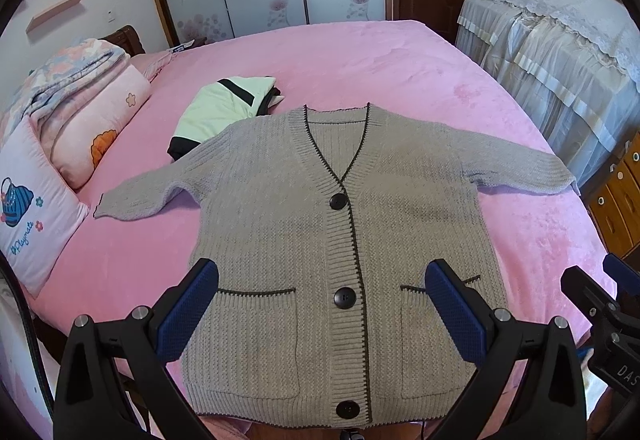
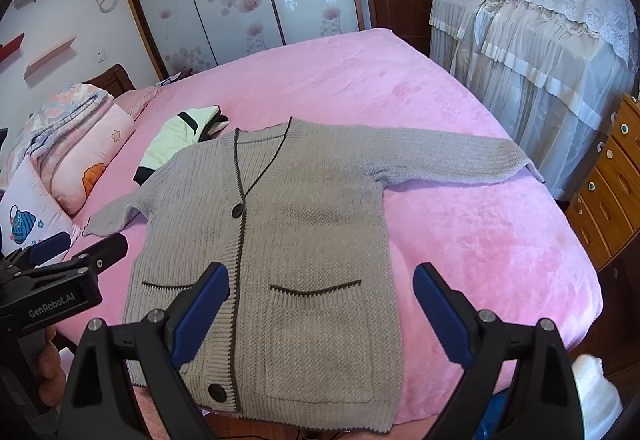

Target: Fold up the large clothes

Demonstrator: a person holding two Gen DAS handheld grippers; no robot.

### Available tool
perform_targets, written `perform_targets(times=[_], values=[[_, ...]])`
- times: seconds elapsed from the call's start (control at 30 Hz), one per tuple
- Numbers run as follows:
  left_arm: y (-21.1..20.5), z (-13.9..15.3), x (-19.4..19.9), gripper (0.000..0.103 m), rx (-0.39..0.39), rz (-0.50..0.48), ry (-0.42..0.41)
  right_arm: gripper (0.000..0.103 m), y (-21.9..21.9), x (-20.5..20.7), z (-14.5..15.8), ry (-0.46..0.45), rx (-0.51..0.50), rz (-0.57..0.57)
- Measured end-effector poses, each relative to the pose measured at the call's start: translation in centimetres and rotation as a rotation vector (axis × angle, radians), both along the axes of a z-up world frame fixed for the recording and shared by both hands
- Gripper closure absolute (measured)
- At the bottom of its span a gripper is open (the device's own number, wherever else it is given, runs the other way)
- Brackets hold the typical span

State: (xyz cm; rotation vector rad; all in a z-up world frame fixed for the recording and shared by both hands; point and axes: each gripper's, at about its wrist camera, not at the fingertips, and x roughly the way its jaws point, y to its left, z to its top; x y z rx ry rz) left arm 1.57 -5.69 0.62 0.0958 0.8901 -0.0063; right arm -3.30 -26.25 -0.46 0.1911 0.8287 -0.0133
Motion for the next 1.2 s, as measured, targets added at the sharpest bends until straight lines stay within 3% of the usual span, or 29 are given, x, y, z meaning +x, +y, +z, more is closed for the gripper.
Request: perform_targets(times=[0.5,0.9,1.07,1.2], values=[[-5.0,1.7,3.0,0.0,0.042,-0.077,-0.056,0.009,-4.5,1.3,-1.4,0.02,0.013,-0.069],[-11.4,4.5,8.3,0.0,0.043,-0.177,-0.15,0.009,-11.6,5.5,0.9,-0.034,-0.124,-0.214],[-14.3,4.1,11.9,0.0,0.048,-0.188,-0.146,0.009,-15.5,7.7,2.1,-0.053,-0.159,-0.284],[-16.5,2.9,15.3,0.0,0.018,-0.201,-0.094,0.009,-18.4,9.3,2.5,-0.063,-0.173,-0.337]])
